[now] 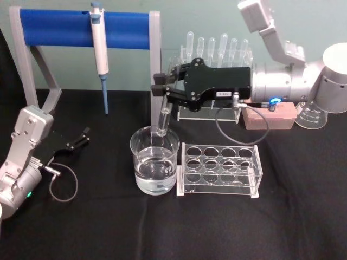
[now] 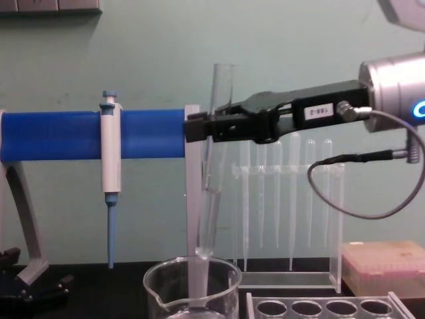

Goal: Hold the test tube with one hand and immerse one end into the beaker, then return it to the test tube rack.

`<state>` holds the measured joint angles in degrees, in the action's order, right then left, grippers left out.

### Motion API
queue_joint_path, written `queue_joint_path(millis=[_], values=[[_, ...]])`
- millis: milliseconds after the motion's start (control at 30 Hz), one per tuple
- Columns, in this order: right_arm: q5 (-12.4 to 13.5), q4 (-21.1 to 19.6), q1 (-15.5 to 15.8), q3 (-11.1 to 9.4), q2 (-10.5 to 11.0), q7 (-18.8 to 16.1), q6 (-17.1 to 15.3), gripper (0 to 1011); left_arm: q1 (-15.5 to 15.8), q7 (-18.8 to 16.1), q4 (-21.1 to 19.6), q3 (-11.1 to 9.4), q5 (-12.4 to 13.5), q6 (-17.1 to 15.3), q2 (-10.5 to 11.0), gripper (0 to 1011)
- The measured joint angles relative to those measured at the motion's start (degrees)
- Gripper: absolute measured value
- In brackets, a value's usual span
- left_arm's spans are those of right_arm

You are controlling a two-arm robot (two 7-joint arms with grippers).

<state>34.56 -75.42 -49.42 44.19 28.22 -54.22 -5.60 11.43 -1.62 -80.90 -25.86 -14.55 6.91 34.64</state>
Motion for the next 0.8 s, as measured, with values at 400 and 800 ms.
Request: queue_joint_path(millis=[400,800], values=[[-1.59,2.76,1.41,1.65,-2.30,2.02,0.94,222,0.00,0.00,0.00,0.00,0.00,0.00,0.00,1000],[-3.18,4.17,3.58,1.58,-3.13,3.26,2.70,222,0.00,0.00,0.00,0.00,0.00,0.00,0.00,1000]])
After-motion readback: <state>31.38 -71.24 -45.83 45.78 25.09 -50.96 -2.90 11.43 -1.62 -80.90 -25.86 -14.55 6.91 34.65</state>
